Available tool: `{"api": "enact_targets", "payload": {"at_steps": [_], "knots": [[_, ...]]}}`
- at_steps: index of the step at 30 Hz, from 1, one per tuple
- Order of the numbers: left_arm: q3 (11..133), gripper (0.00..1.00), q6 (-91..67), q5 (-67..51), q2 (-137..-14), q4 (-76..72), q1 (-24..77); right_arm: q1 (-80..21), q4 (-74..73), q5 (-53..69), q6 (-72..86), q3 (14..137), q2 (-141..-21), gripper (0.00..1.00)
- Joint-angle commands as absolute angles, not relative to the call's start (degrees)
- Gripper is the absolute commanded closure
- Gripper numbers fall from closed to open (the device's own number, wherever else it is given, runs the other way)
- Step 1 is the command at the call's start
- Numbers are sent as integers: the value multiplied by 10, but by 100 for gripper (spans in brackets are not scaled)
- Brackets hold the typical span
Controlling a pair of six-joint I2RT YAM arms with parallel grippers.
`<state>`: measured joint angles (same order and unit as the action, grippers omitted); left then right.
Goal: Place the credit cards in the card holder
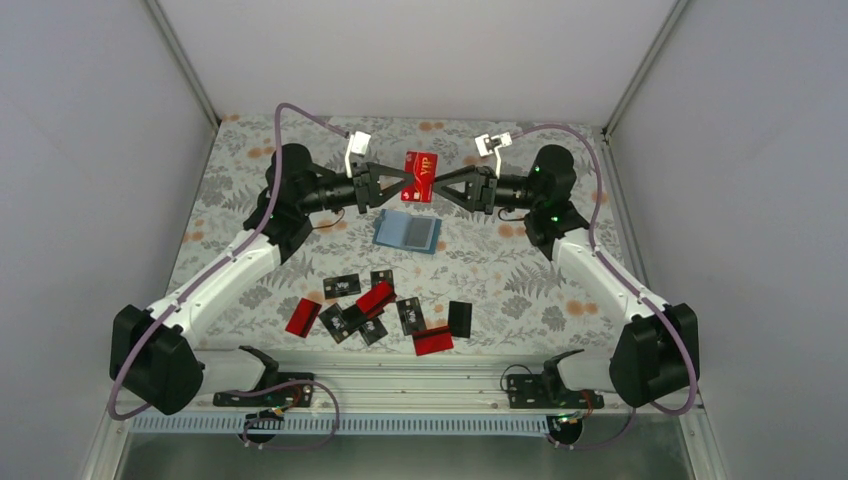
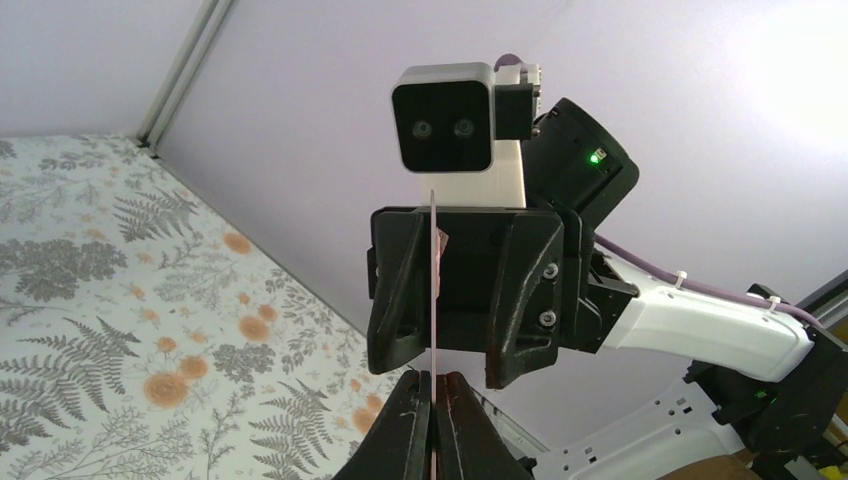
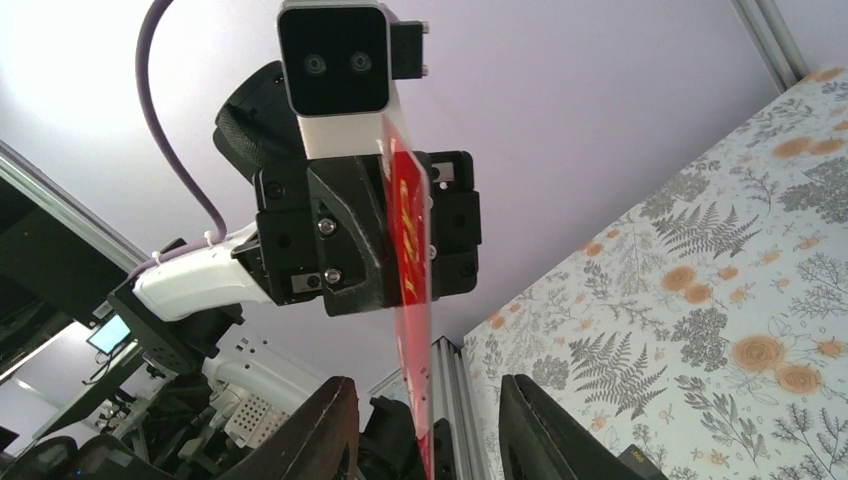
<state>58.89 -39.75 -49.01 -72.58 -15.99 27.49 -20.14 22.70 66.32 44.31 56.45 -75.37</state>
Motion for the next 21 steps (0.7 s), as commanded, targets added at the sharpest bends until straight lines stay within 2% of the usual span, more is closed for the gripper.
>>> {"api": "enact_targets", "payload": {"at_steps": [1, 5, 15, 18, 21], "knots": [[579, 98, -406, -506, -715, -195, 274, -211, 257, 681, 450, 590, -749, 63], [578, 97, -406, -509, -714, -201, 276, -219, 256, 683, 449, 600, -751, 66], [573, 98, -404, -510, -713, -205, 280, -237, 256, 684, 447, 618, -765, 86], [569, 98, -402, -508, -712, -206, 280, -238, 245, 683, 443, 623, -767, 95], [561, 98, -401, -494, -710, -207, 280, -238, 204, 670, 424, 634, -767, 96]]}}
